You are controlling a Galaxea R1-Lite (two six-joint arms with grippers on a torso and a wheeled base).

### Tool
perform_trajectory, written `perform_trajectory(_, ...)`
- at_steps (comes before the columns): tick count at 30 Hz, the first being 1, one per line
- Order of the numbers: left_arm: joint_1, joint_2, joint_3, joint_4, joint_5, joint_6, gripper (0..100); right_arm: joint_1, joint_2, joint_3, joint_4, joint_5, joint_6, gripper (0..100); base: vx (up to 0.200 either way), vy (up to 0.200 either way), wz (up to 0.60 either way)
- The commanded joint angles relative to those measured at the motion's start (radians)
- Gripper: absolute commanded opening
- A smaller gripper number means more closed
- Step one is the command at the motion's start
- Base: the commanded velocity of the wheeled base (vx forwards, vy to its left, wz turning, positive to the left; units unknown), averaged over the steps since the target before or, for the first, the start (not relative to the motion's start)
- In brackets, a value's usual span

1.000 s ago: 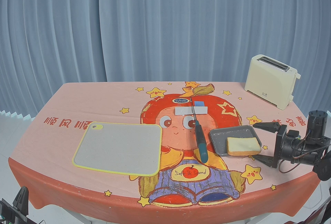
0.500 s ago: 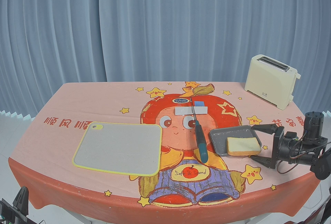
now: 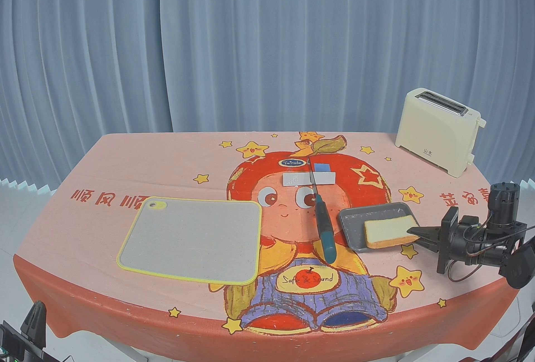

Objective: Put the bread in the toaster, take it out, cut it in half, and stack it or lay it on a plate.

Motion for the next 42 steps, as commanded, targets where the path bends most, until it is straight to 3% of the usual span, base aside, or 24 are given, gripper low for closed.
perform_trajectory(1, 0.000, 0.002, 0.018, 0.000, 0.000, -0.001, 0, 0.004, 0.000, 0.004, -0.002, 0.000, 0.000, 0, 0.000, 0.000, 0.00)
perform_trajectory(25, 0.001, 0.002, 0.018, 0.000, 0.000, -0.001, 0, 0.060, -0.183, 0.036, -0.005, 0.003, -0.017, 0, 0.000, 0.000, 0.00)
perform_trajectory(29, 0.000, 0.002, 0.018, 0.000, 0.000, -0.001, 0, 0.081, -0.188, 0.059, -0.008, 0.001, -0.094, 0, 0.000, 0.000, 0.00)
perform_trajectory(32, 0.000, 0.002, 0.018, 0.000, 0.000, -0.001, 0, 0.092, -0.180, 0.086, -0.055, 0.000, -0.126, 0, 0.000, 0.000, 0.00)
perform_trajectory(42, 0.001, 0.002, 0.018, 0.000, 0.000, -0.001, 0, 0.092, -0.221, 0.175, -0.331, -0.009, -0.138, 0, 0.000, 0.000, 0.00)
